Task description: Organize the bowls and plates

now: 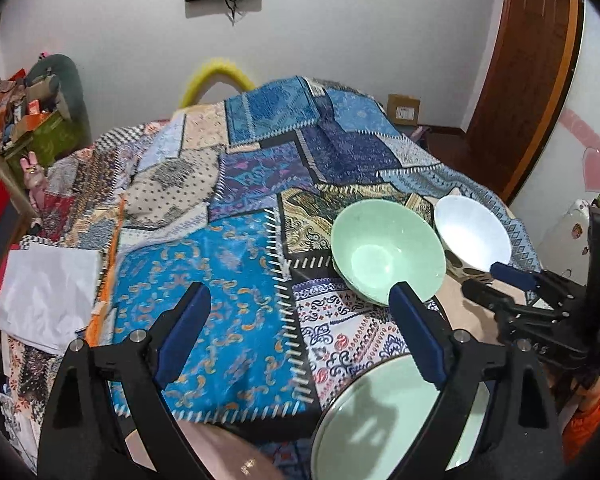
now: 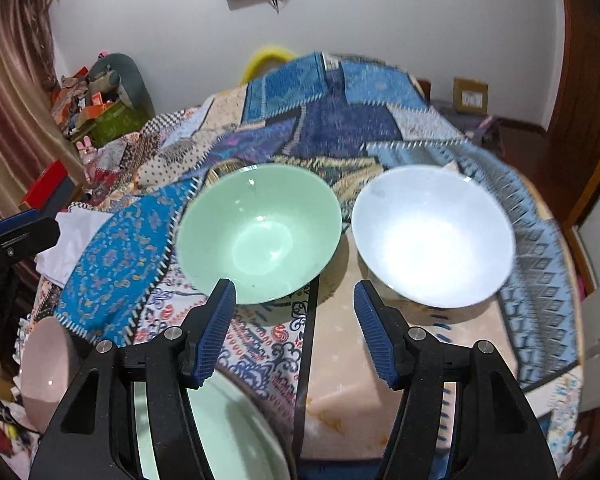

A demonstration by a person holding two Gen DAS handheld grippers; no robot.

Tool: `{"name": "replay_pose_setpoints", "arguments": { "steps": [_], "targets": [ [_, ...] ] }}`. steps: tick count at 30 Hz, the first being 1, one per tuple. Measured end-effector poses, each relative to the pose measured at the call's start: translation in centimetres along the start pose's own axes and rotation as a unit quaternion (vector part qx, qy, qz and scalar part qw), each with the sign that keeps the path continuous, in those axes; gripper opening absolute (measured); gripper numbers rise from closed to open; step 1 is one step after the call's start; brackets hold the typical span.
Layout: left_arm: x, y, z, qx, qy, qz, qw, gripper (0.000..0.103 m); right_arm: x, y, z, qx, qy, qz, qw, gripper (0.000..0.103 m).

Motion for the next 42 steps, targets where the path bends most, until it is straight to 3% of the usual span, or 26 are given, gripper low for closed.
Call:
{"name": "replay_pose_setpoints", "arguments": {
  "steps": [8, 15, 24, 29, 31, 33, 37, 39, 42],
  "targets": [
    [5.8, -0.5, -0.4, -0.001, 0.011, 0.029, 0.9995, 0.091, 2.5, -0.6, -1.0, 0.025, -0.010, 0.024, 0.999, 0.040],
    [10.0, -0.7, -0.5, -0.003, 0.017, 0.057, 0.9982, 0.091, 4.1, -0.3, -0.8, 0.020, -0.009, 0.039, 0.999, 0.038],
    [12.4, -0.4, -0.5, 0.019, 0.012, 0.075, 0.9969, 0.091, 6.1, -0.6, -0.1, 0.024, -0.005, 0.061, 0.998, 0.032],
    [13.0, -0.4, -0.5, 0.020, 0.019, 0.082, 0.9963, 0.091, 6.6, -0.9, 0.1, 0.006, -0.012, 0.075, 0.997, 0.021],
    [13.2, -0.4, -0.4, 0.020, 0.018, 0.083, 0.9962, 0.087, 6.7, -1.0, 0.2, 0.003, -0.023, 0.081, 0.996, 0.020],
    [13.6, -0.3, -0.5, 0.021, 0.019, 0.093, 0.9953, 0.071, 6.7, -0.9, 0.5, -0.003, -0.031, 0.083, 0.996, 0.020],
    [14.5, 0.1, -0.2, 0.011, 0.028, 0.113, 0.9931, 0.056, 6.5, -0.6, 1.5, -0.027, -0.038, 0.085, 0.995, 0.020],
    [14.8, 0.3, -0.1, 0.005, 0.028, 0.120, 0.9924, 0.042, 6.5, -0.7, 1.7, -0.030, -0.042, 0.087, 0.995, 0.020],
    [15.2, 0.7, 0.1, -0.010, 0.034, 0.128, 0.9912, 0.029, 6.3, -0.9, 2.0, -0.025, -0.046, 0.080, 0.995, 0.020]
  ]
}}
Point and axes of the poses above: each gripper's, at about its wrist camera, not at the fingertips, and x roughly the way its jaws point, z to its left, y to its underside, the point moved 3 cm from there along x, roughly the way its jaws point, and after that the axes turned 9 degrees about x, right-handed, at the moved point
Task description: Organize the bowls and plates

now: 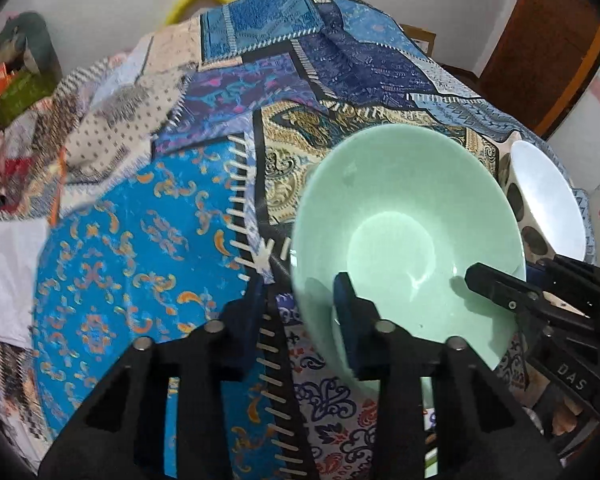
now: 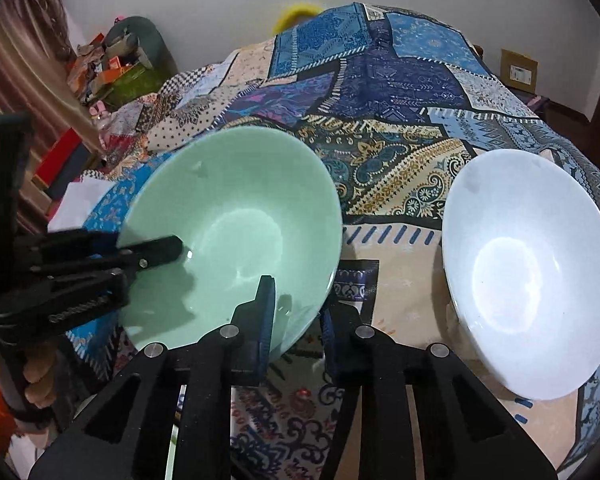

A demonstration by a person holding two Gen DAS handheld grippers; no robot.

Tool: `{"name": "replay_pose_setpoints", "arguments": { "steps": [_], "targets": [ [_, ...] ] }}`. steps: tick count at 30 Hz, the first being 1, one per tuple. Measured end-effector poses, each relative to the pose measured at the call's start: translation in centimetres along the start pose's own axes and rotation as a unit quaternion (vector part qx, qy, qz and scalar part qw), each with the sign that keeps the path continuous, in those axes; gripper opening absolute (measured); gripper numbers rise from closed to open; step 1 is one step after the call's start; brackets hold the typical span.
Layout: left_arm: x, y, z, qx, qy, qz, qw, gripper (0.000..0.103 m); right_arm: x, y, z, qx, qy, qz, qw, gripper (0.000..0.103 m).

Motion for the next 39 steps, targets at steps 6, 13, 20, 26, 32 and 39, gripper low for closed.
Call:
{"name": "replay_pose_setpoints", "arguments": {
  "steps": [6, 13, 20, 26, 32, 39],
  "targets": [
    [-0.7, 0.4, -1.0, 0.015, -0.008, -0.003, 0.9999, 0.018, -0.4, 0.3, 1.1, -0.026, 0.021, -0.013, 0.999, 0.020],
    [-3.5, 1.3, -1.5, 0.008, -0.006, -0.014, 0.9999, 0.018, -2.2, 1.1, 1.3, -0.009, 0.003, -0.016, 1.000, 0.019],
    [-7.7, 2.6, -3.0, 0.014, -0.009, -0.036, 0.9992, 0.018, -4.9, 1.9, 2.0, -0.007, -0.005, -0.030, 1.000, 0.019],
    [-11.5, 3.9, -4.0, 0.014, -0.008, -0.057, 0.9983, 0.018, -8.0, 2.6, 3.1, -0.012, -0.013, -0.049, 0.999, 0.019],
    [-15.2, 5.4, -4.8, 0.011, -0.008, -0.077, 0.9969, 0.018, -10.5, 3.6, 4.4, -0.020, -0.018, -0.065, 0.998, 0.020],
    [-19.1, 7.7, -5.0, 0.007, -0.010, -0.097, 0.9952, 0.018, -12.5, 4.7, 5.9, -0.027, -0.030, -0.078, 0.996, 0.020]
  ]
}}
Point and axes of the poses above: each gripper's, at about its wrist camera, not at the fingertips, and x roughly the way its jaws point, z to its left, y to its underside, the point moved 3 cm from there along x, roughly the way its jaws point, and after that the axes turned 9 degrees about x, right-handed, at the moved point
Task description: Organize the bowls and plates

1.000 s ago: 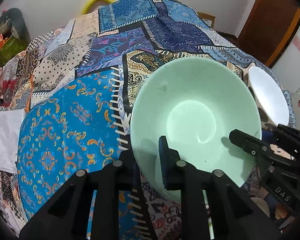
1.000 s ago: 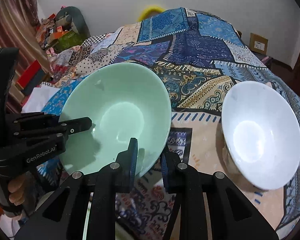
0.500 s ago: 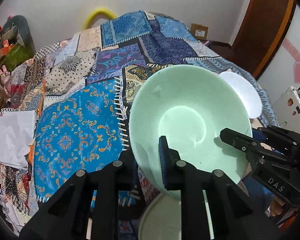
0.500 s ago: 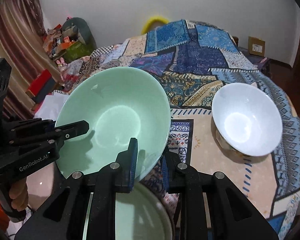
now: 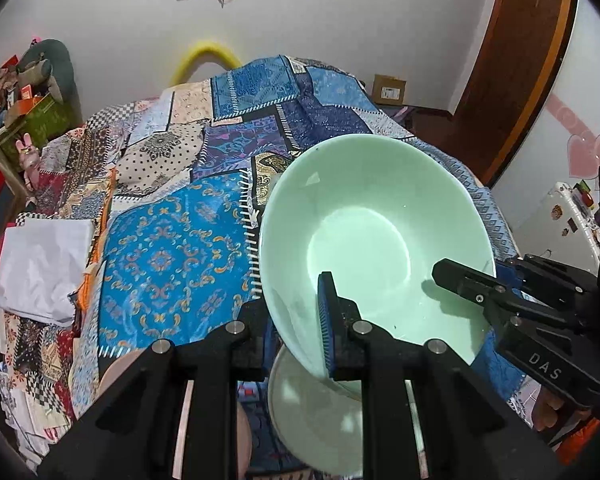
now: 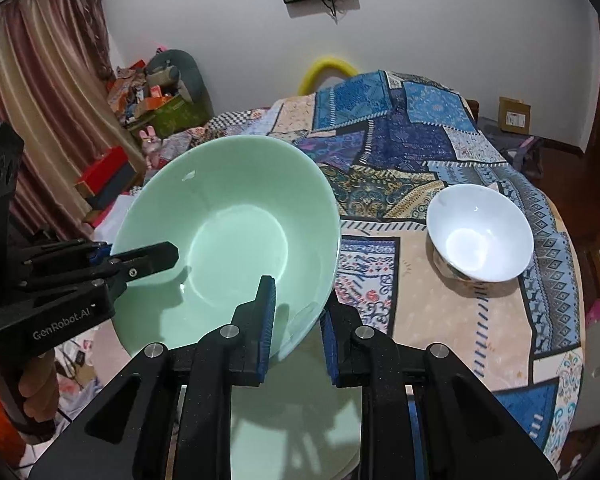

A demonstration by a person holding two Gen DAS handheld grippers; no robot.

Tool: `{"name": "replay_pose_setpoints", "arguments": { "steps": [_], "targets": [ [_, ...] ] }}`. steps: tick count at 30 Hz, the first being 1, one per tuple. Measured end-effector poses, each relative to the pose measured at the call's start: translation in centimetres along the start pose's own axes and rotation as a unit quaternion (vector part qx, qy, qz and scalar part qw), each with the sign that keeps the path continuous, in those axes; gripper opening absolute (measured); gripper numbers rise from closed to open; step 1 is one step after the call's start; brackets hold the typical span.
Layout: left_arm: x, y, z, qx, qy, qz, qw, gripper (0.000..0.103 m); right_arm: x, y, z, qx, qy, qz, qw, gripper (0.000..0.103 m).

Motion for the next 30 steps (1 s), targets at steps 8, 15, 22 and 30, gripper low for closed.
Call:
{"name": "replay_pose_setpoints", "arguments": {
  "steps": [8, 15, 22, 30],
  "targets": [
    [-4.0, 2.0, 0.8, -0.011, -0.004, -0.018, 0.9998, 0.018, -1.6, 0.7, 2.1, -0.015, -0.015, -0.015, 1.000, 0.019],
    [-6.3, 4.3, 2.4, -0.030, -0.007, -0.030, 0.9991, 0.018, -1.6, 1.8, 4.3, -0.028, -0.027, -0.014, 0.999, 0.019],
    [-7.6, 6.7, 4.8, -0.050, -0.016, -0.029, 0.9982, 0.018, -1.0, 3.2, 6.7, -0.043, -0.043, -0.004, 0.998, 0.020],
    [-8.6, 9.2, 7.7, -0.078, -0.029, -0.024, 0.9963, 0.018, 0.9, 4.4, 9.3, -0.055, -0.065, 0.018, 0.996, 0.020]
  ]
}}
Point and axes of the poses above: each gripper's, at about its wrist camera, not at the fingertips, and x roughly the way its jaws point, z to its left, y to its underside, the point moved 3 cm from there along x, roughly the way its jaws point, and after that the axes turned 9 degrees about x, right-handed, at the moved point
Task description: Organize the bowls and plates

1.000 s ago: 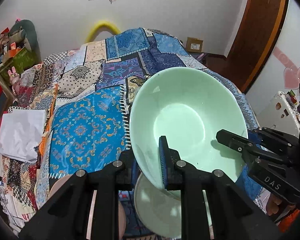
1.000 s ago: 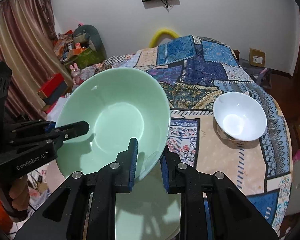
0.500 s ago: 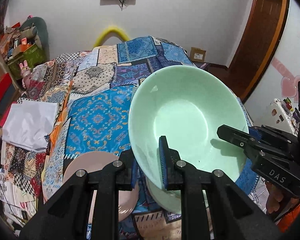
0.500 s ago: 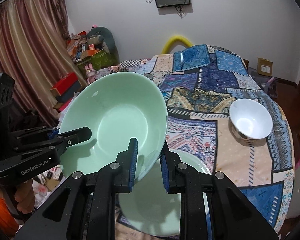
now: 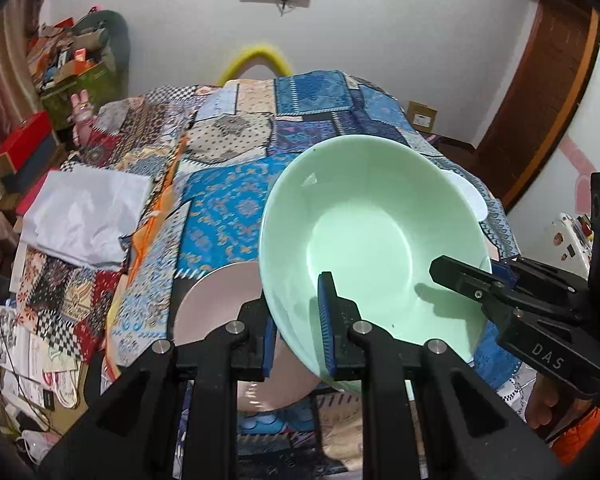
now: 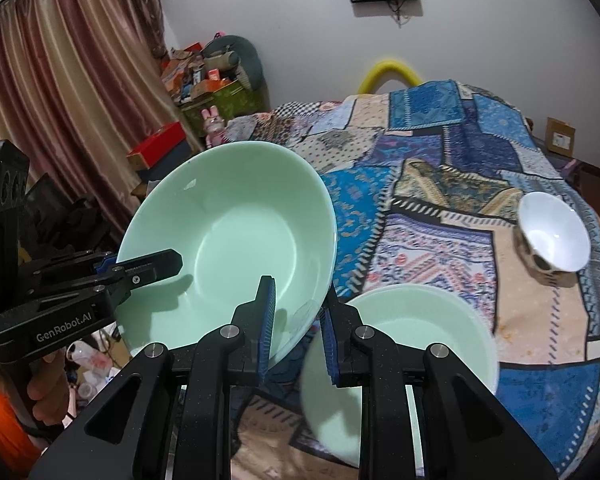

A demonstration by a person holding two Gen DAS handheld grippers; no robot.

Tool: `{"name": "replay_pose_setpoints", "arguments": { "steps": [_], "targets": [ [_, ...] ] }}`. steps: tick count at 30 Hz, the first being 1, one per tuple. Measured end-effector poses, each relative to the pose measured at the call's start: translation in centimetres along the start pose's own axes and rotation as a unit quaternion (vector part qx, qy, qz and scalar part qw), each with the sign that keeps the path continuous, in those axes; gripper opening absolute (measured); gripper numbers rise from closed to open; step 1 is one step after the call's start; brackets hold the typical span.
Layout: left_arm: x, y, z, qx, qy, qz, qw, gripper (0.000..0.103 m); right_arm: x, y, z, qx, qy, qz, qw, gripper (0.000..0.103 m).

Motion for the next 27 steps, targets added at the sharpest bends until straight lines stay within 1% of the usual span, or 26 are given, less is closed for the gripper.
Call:
{"name": "replay_pose_setpoints", "arguments": {
  "steps": [5, 10, 16, 20, 27],
  "targets": [
    [-0.1, 1.3, 1.8, -0.012, -0.011, 0.004, 0.9999, 0.018, 1.4, 0.7, 1.2, -0.001, -0.012, 0.013, 1.000, 0.020],
    [0.5, 2.9, 3.4, -0.029, -0.012, 0.017, 0.9994, 0.018, 2.8, 1.6, 2.1, -0.001, -0.018, 0.030, 0.999, 0.020],
    [2.0, 4.5, 5.1, -0.054, 0.002, 0.036, 0.9979, 0.018, 4.4, 2.6, 2.6, -0.003, -0.015, 0.052, 0.999, 0.020],
    [3.0, 5.5, 5.4, -0.060, 0.001, 0.044, 0.9973, 0.018, 5.3, 3.4, 2.7, -0.004, -0.010, 0.064, 0.998, 0.020],
    [4.9, 7.0, 6.1, -0.072, 0.015, 0.064, 0.9952, 0.018, 7.1, 4.4, 2.3, -0.001, -0.004, 0.092, 0.996, 0.020]
  ]
}}
Point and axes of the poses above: each gripper's, at about its wrist camera, not at the fingertips, and x roughly the way its jaws point, z to its left, y to its underside, the point moved 3 cm from there along x, roughly the way its jaws point, and after that the axes turned 9 degrees about x, right-handed, at the moved point
